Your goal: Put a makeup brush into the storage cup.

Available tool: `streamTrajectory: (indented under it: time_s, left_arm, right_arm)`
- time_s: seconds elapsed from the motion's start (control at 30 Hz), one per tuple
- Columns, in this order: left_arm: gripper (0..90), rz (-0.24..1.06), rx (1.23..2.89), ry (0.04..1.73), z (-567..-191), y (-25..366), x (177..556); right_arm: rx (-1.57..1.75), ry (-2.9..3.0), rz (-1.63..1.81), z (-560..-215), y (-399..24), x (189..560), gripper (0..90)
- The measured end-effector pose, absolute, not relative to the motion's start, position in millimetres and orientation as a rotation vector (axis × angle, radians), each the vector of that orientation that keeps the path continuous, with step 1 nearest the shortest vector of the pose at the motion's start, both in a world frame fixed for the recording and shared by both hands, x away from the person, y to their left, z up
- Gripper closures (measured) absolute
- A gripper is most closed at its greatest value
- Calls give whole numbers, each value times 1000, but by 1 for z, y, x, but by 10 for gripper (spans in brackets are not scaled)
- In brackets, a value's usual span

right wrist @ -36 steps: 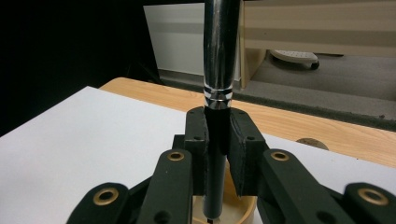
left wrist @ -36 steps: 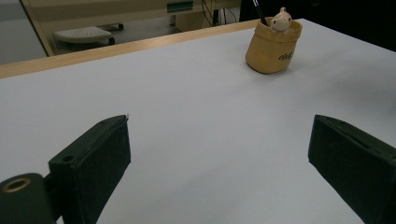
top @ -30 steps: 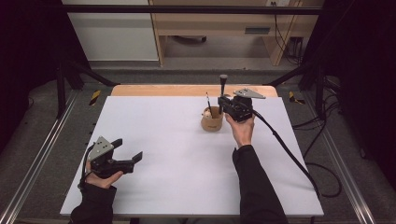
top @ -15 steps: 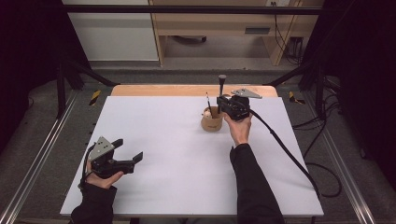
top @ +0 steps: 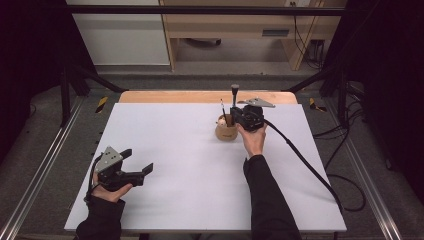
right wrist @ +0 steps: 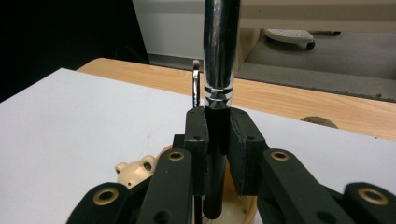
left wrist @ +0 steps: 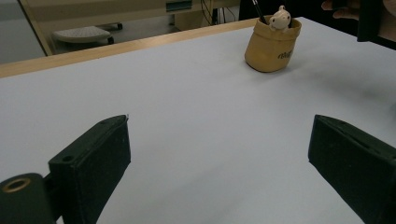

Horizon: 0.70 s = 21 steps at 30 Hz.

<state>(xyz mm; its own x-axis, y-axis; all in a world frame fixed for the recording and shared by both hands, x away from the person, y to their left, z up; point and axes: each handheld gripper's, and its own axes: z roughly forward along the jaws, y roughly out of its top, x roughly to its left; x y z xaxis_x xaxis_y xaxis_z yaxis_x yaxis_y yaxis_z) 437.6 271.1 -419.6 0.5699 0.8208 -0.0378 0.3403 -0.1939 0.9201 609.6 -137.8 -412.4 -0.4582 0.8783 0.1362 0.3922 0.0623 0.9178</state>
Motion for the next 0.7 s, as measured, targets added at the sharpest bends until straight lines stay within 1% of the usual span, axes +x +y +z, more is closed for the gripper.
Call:
streamTrajectory:
  time_s: [0.7]
  left_arm:
    - [49,588,1781,956,-420,270,438]
  right_arm:
    - [1318,1947,1345,-437,-141,609,793]
